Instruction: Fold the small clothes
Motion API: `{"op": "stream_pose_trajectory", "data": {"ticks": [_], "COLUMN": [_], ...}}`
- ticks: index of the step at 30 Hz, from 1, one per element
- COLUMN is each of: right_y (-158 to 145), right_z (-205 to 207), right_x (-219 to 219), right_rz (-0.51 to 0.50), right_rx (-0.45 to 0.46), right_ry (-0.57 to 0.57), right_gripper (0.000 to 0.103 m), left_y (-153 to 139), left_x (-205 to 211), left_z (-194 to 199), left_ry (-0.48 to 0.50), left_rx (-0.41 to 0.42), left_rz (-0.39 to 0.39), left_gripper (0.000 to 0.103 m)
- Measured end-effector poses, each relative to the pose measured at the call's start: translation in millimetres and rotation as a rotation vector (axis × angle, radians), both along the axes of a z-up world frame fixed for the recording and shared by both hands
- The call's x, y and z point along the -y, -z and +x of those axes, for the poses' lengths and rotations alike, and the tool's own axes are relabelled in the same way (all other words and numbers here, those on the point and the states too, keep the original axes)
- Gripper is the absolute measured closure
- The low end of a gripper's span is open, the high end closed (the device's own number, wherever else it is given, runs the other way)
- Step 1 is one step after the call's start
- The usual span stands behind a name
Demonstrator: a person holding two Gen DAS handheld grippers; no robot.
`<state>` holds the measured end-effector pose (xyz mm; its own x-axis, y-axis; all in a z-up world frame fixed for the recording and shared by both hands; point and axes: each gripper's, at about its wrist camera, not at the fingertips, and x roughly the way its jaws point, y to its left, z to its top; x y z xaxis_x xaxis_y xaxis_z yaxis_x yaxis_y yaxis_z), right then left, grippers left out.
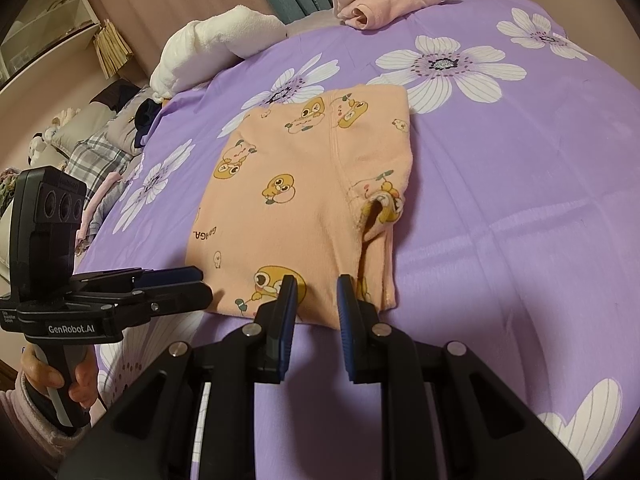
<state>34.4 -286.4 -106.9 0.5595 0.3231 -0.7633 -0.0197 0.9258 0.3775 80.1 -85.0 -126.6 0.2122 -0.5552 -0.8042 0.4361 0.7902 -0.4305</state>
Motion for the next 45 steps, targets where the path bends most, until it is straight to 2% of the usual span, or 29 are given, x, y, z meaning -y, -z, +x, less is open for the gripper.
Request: {"op": "stream_pose_trajectory", "data": {"ticks": [17, 19, 21, 22, 27, 34, 45], "right_y": [-8.2, -9.3, -10.5, -10.9, -12.6, -8.3, 0.4], "right_z": [-20.3, -21.4, -24.4, -23.6, -26.9, -24.3, -18.5], "right_x": [1.6, 3.3, 6.0, 7.7, 16.1, 31.3, 42.0], "right_rz": [-0.014, -0.013, -0.014, -0.01, 0.015, 0.133, 0.265], "right_rx": [-0.017, -0.018, -0.02, -0.021, -0.023, -0.039, -0.059], "right_ry": [0.008, 0.014, 0.026, 0.032, 0.06, 0.106, 0.14], "right_gripper": [0.081, 0.077, 0.074, 0.072, 0.065, 0.045, 0.038], "left_y": [-9.3, -10.6, -10.8, -10.5, -5.6, -4.4, -1.7], "left_x": [-15.1, -17.7, -20.4, -22.9, -36.5, -44.7, -42.2], "left_z": [-15.0, -16.4, -16.8, -17.0, -13.4, -9.3, 3.2], "left_ry": [-0.019, -0.026, -0.037, -0.052, -0.099, -0.132, -0.142], "left_rx": [-0.014, -0.016, -0.021, -0.023, -0.059, -0.076, -0.09], "left_rz": [0.0, 0.003, 0.005, 0.007, -0.016, -0.041, -0.06], "left_gripper": [0.057, 0.057, 0.046, 0.036, 0.034, 0.034, 0.034]}}
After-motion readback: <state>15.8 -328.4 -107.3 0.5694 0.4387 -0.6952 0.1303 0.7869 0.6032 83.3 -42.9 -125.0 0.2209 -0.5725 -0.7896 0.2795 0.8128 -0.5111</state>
